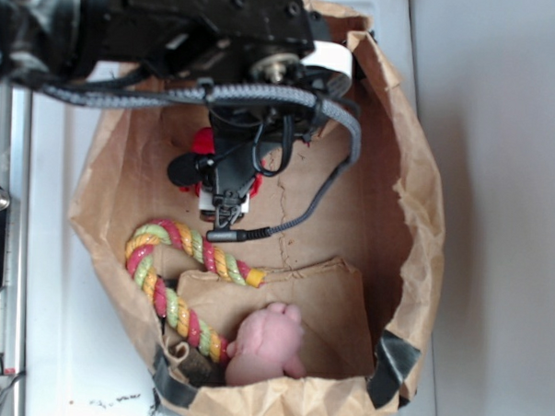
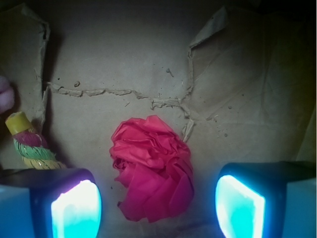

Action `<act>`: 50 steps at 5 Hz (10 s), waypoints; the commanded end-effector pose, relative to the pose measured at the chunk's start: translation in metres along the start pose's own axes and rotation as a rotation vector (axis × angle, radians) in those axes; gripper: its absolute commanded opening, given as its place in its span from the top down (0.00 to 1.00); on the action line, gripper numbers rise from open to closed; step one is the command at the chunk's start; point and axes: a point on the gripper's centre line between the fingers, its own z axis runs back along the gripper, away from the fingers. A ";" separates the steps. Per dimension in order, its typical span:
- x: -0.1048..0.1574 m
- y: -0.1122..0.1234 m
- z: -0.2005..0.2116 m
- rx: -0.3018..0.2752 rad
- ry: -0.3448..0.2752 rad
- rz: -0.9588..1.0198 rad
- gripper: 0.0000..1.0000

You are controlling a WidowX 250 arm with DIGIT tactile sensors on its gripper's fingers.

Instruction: Grab the red paper.

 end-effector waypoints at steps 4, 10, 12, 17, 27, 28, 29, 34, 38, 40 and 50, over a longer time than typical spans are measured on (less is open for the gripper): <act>0.013 -0.001 0.008 0.002 -0.078 -0.048 0.00; 0.012 -0.008 -0.034 0.063 -0.045 -0.080 0.00; 0.004 -0.011 -0.041 0.079 -0.024 -0.106 0.00; 0.008 -0.005 -0.043 0.068 -0.031 -0.090 1.00; -0.025 0.000 0.009 0.012 -0.001 0.023 0.00; -0.026 -0.010 0.010 0.025 0.023 0.135 0.00; -0.019 -0.016 0.009 0.095 0.093 0.268 0.00; -0.014 -0.012 0.002 0.088 0.093 0.199 0.00; -0.019 0.003 -0.004 0.035 -0.021 0.200 0.00; -0.031 0.010 -0.008 0.030 -0.027 0.234 0.00; -0.017 -0.001 -0.006 0.119 -0.069 0.209 1.00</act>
